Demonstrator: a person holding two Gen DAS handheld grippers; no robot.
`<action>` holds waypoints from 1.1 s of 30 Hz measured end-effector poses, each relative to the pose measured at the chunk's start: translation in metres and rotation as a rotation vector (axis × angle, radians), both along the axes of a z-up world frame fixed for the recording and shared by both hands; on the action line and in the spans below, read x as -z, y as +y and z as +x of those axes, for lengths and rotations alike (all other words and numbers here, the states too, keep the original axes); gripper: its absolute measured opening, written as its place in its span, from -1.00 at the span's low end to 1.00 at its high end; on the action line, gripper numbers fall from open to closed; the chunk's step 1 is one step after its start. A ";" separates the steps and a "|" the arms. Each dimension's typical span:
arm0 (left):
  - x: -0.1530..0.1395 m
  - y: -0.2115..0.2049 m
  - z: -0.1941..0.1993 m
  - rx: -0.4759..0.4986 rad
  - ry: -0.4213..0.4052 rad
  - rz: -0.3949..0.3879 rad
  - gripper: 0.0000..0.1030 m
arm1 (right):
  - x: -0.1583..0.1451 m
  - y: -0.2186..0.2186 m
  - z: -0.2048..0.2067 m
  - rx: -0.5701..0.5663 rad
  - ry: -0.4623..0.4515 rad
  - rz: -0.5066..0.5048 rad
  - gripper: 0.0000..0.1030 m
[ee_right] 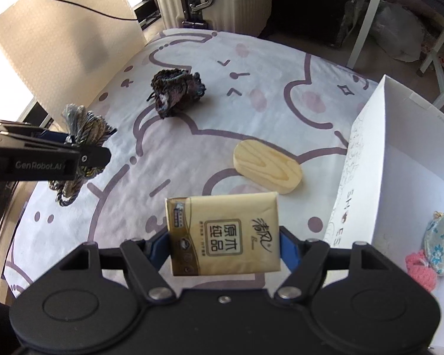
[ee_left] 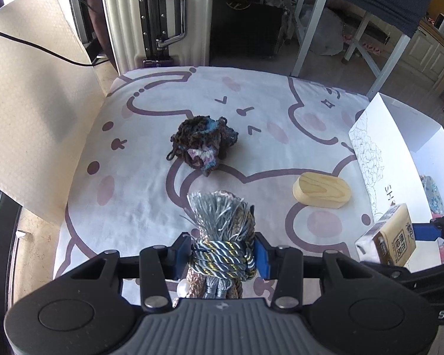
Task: Organize objects
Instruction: 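Lift the tissue pack with the right tool while the left tool lifts the rope bundle, then carry the tissue pack and rope bundle into the white box and open both tools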
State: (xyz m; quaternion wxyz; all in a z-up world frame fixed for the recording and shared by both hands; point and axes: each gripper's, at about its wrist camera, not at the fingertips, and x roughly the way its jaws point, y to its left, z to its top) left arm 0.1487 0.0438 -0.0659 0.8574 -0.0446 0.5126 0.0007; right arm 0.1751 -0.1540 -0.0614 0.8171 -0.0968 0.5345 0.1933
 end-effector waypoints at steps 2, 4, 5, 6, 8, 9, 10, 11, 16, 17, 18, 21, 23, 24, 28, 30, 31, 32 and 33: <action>-0.006 0.002 -0.004 -0.003 -0.018 0.000 -0.11 | -0.006 -0.004 0.001 0.024 -0.014 0.016 0.44; -0.011 0.003 -0.007 -0.007 -0.036 -0.001 -0.11 | -0.012 -0.007 0.002 0.050 -0.028 0.029 0.44; -0.014 0.003 -0.009 -0.008 -0.043 0.000 -0.11 | -0.015 -0.008 0.003 0.067 -0.033 0.035 0.44; -0.015 0.004 -0.010 -0.009 -0.049 0.002 -0.11 | -0.017 -0.009 0.003 0.082 -0.042 0.043 0.44; -0.020 0.003 -0.014 -0.009 -0.062 0.005 -0.11 | -0.022 -0.012 0.003 0.105 -0.065 0.053 0.44; -0.022 0.003 -0.015 -0.010 -0.067 0.006 -0.11 | -0.025 -0.013 0.002 0.117 -0.077 0.055 0.44; -0.024 0.003 -0.016 -0.011 -0.071 0.007 -0.11 | -0.027 -0.014 0.002 0.126 -0.086 0.060 0.44; -0.026 0.002 -0.018 -0.009 -0.077 0.010 -0.11 | -0.030 -0.016 0.001 0.137 -0.096 0.068 0.44; -0.034 -0.002 -0.021 -0.014 -0.099 0.023 -0.11 | -0.040 -0.022 0.000 0.183 -0.121 0.089 0.44; -0.035 -0.002 -0.021 -0.018 -0.099 0.023 -0.11 | -0.042 -0.023 -0.001 0.188 -0.125 0.091 0.44; -0.036 -0.004 -0.020 -0.019 -0.098 0.027 -0.11 | -0.043 -0.024 -0.001 0.192 -0.129 0.092 0.44; -0.040 -0.008 -0.019 -0.023 -0.104 0.027 -0.11 | -0.049 -0.027 -0.003 0.204 -0.144 0.100 0.44; -0.043 -0.012 -0.017 -0.022 -0.106 0.025 -0.11 | -0.052 -0.029 -0.004 0.207 -0.154 0.104 0.44; -0.045 -0.014 -0.017 -0.021 -0.107 0.028 -0.11 | -0.054 -0.031 -0.005 0.208 -0.160 0.103 0.44; -0.058 -0.026 -0.014 -0.005 -0.126 0.041 -0.11 | -0.061 -0.040 -0.006 0.216 -0.179 0.101 0.44; -0.066 -0.034 -0.011 0.007 -0.139 0.046 -0.11 | -0.065 -0.047 -0.006 0.218 -0.187 0.109 0.44; -0.070 -0.039 -0.010 0.015 -0.146 0.048 -0.11 | -0.067 -0.051 -0.006 0.220 -0.191 0.111 0.44; -0.074 -0.044 -0.008 0.023 -0.153 0.049 -0.11 | -0.070 -0.056 -0.007 0.225 -0.199 0.113 0.44; -0.078 -0.050 -0.007 0.033 -0.160 0.051 -0.11 | -0.072 -0.061 -0.007 0.230 -0.204 0.114 0.44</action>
